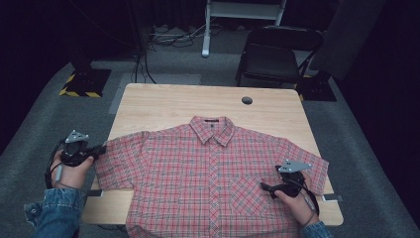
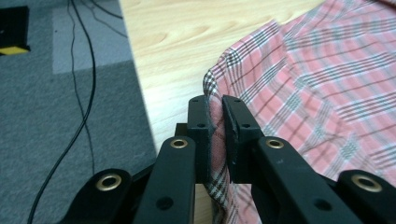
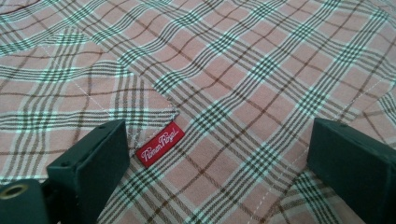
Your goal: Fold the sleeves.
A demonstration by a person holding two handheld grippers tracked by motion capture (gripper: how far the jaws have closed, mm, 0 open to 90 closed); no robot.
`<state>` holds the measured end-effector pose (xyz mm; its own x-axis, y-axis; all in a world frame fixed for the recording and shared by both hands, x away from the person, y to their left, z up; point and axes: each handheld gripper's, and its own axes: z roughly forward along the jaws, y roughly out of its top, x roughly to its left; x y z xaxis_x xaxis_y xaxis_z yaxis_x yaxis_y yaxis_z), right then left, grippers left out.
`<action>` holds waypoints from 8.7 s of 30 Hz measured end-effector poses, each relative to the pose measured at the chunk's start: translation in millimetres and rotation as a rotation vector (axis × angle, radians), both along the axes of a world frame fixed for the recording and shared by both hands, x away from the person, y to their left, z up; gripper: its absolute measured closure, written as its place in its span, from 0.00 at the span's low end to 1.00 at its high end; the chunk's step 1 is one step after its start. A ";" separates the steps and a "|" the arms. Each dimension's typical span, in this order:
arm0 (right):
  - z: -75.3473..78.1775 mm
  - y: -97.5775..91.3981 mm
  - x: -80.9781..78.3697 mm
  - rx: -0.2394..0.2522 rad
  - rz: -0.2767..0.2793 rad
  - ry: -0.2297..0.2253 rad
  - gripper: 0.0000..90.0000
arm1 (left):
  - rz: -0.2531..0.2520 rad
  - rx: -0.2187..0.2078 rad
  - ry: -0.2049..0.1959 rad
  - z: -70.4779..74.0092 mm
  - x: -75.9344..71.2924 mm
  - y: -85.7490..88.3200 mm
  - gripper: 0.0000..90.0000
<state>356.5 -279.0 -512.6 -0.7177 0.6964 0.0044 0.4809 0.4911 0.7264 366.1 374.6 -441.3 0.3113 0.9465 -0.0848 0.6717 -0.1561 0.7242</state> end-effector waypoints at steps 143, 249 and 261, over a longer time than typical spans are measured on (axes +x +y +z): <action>0.0 -1.1 0.2 -0.001 0.014 -0.001 0.06 | -0.235 -0.003 -0.214 23.0 18.7 -120.1 0.10; 61.1 -32.1 15.4 0.019 -0.007 -0.070 0.09 | -0.088 0.096 0.035 -67.4 27.2 -55.2 0.00; 81.1 -62.1 32.2 -0.046 -0.087 -0.109 0.12 | -0.088 0.095 0.035 -67.4 27.3 -55.2 0.00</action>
